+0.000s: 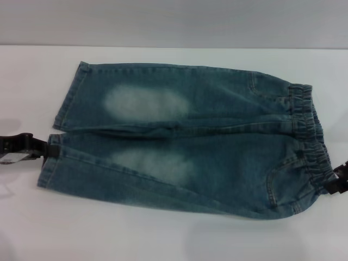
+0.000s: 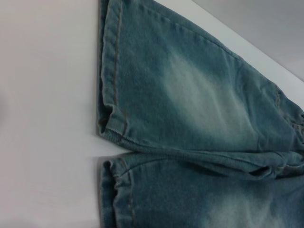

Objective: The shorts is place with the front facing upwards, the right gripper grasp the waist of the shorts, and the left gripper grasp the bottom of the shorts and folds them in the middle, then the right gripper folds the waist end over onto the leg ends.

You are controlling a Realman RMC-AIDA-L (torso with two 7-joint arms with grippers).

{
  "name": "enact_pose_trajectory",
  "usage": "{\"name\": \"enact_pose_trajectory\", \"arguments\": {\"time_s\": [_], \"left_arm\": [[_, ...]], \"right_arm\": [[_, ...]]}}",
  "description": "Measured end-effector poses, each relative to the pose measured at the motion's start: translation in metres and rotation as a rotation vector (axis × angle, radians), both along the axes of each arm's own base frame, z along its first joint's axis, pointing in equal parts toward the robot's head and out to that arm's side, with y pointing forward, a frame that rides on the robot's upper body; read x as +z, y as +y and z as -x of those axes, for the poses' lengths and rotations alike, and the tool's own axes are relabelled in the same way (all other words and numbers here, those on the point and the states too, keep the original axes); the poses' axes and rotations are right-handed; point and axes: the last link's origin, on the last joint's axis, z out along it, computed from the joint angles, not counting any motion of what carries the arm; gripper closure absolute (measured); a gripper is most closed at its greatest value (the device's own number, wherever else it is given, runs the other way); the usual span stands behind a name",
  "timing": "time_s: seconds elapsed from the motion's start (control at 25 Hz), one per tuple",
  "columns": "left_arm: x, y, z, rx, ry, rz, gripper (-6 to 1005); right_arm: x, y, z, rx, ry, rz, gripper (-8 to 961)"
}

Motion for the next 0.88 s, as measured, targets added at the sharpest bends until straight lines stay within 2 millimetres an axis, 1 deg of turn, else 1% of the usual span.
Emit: {"name": "enact_pose_trajectory", "arguments": {"time_s": [0.44, 0.88], "left_arm": [[0.0004, 0.0015, 0.0012, 0.004, 0.007, -0.010, 934], [0.0018, 0.0018, 0.0017, 0.000, 0.012, -0.013, 926]], "right_arm": [[-0.0042, -0.0003, 0.0035, 0.006, 0.010, 0.011, 405], [0.0042, 0.0001, 0.0052, 0.005, -0.011, 0.028, 405]]}}
